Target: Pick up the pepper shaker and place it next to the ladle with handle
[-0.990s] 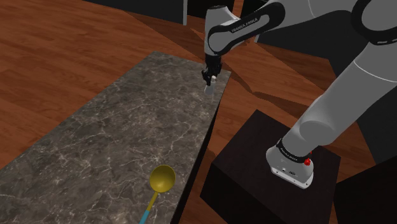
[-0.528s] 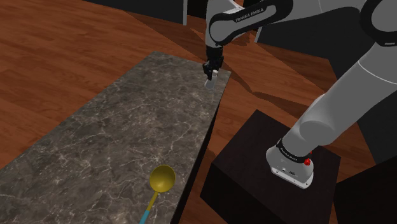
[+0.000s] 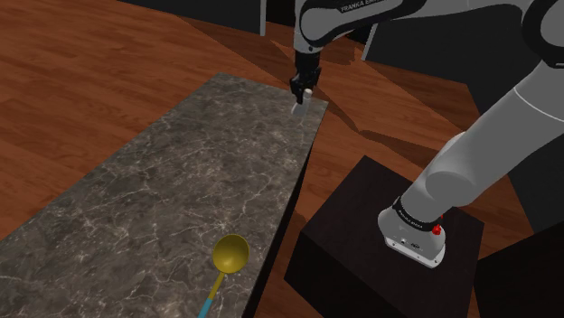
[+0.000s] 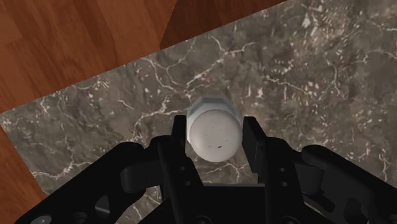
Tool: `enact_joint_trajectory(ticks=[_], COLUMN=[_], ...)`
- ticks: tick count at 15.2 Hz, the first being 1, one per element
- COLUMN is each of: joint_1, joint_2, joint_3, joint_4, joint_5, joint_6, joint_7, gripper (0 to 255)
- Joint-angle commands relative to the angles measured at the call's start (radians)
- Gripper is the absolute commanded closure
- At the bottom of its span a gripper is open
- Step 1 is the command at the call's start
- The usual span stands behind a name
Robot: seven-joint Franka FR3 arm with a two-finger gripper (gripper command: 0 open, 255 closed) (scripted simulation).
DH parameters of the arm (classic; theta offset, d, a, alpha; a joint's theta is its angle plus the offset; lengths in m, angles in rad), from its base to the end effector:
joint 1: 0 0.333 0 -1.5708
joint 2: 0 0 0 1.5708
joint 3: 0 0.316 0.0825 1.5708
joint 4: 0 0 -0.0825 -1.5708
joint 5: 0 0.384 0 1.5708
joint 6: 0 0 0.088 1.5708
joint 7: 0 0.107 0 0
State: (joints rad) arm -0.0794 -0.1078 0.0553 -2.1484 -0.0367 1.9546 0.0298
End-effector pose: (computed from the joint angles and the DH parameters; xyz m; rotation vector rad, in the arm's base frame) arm 0.5061 -0.0141 0.4416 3.0985 -0.0608 -0.1335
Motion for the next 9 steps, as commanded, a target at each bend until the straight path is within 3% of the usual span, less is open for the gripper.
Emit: enact_joint_trajectory(ticks=[1, 9], joint_1=[0.000, 0.000], joint_2=[-0.010, -0.033], joint_3=[0.000, -0.001], joint_4=[0.019, 0.103], joint_5=[0.001, 0.003], joint_6=[-0.029, -0.136], joint_7=[-0.002, -0.007], gripper=[255, 255])
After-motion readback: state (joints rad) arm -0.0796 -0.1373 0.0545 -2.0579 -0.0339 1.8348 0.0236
